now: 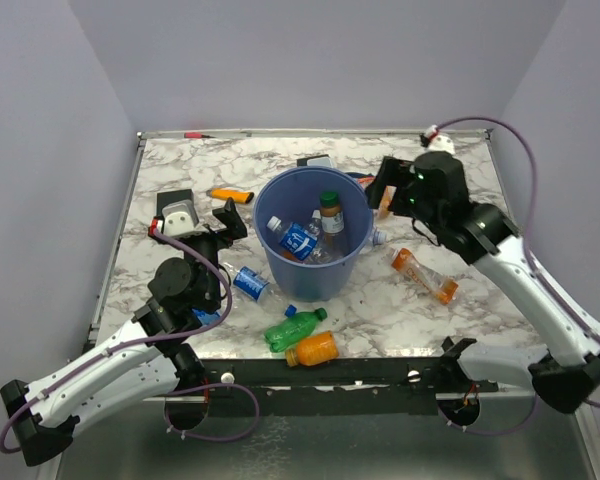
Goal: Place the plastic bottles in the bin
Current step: Move the trash bin to the center of the board, then pick up the plastic bottle at the center of the board.
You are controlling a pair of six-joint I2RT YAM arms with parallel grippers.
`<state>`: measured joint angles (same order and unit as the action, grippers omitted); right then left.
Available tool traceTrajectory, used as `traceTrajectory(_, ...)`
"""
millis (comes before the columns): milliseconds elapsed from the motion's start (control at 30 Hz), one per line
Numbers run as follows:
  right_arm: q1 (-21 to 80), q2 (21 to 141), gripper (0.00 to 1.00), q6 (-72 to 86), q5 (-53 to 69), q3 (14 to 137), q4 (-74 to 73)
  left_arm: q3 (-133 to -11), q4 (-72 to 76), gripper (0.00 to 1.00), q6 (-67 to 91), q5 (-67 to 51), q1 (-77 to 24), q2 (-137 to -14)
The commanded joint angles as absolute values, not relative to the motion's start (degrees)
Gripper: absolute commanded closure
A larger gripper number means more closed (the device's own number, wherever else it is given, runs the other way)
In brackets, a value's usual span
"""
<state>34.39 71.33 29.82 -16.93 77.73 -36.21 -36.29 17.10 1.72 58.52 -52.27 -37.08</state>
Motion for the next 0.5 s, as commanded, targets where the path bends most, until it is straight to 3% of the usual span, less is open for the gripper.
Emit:
traceTrajectory(0,34.11,59.28,0.07,30.63,-28.51,71.05,-46.16,-35.79,18.30,0.01,1.09,60.00,-52.61,-36.47)
traceTrajectory(200,30.43,49.67,0.07,37.27,-25.99,52.20,-46.37,-35.43,18.54,0.01,1.73,59.50,-52.58,-35.68)
traceTrajectory(300,29.48,51.27,0.06,37.08,-22.85,45.83,-43.65,-35.41,18.34,0.01,2.05,58.67,-52.57,-36.12)
traceTrajectory(467,28.77,58.88,0.06,33.63,-23.76,46.84,-41.69,-35.94,17.14,0.01,3.11,56.54,-52.62,-36.80)
